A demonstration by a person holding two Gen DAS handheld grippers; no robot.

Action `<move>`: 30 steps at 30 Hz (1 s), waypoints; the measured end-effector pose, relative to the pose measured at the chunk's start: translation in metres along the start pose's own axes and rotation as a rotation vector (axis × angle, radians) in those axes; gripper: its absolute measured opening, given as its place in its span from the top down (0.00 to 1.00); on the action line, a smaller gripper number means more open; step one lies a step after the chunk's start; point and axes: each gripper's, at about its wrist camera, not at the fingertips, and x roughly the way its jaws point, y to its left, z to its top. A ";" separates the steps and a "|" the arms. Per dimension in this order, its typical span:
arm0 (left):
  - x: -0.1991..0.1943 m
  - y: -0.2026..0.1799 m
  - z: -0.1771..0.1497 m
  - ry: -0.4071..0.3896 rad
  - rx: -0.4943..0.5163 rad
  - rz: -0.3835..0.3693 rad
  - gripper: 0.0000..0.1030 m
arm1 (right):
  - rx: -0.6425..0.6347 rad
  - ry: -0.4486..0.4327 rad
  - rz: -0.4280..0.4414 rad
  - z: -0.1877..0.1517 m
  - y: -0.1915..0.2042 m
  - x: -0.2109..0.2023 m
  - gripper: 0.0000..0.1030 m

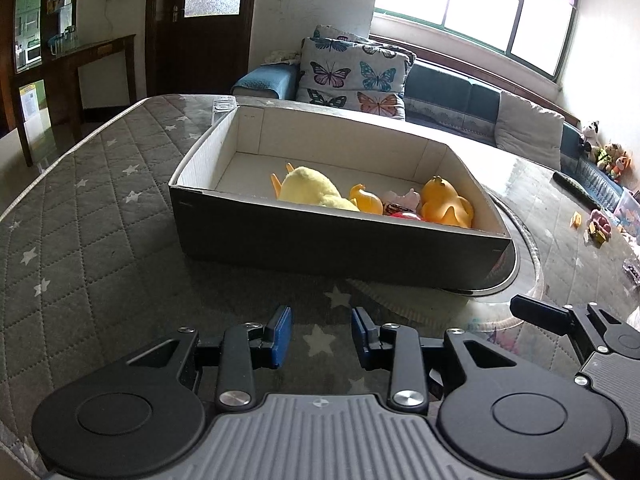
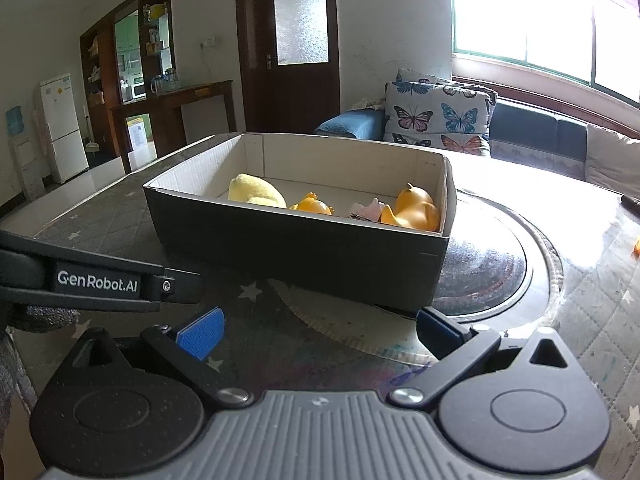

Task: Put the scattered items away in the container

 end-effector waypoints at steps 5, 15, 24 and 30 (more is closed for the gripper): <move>0.000 -0.002 -0.002 0.001 0.005 0.003 0.66 | 0.004 0.003 0.002 -0.001 0.001 0.001 0.00; 0.002 -0.002 -0.004 0.005 0.008 0.006 0.66 | 0.020 0.006 -0.003 -0.002 0.002 0.001 0.00; 0.002 -0.006 -0.004 -0.005 0.023 0.011 0.66 | 0.022 0.007 -0.003 -0.003 0.003 0.002 0.00; 0.001 -0.008 -0.002 -0.018 0.029 0.015 0.66 | 0.023 0.005 -0.005 -0.003 0.002 0.002 0.00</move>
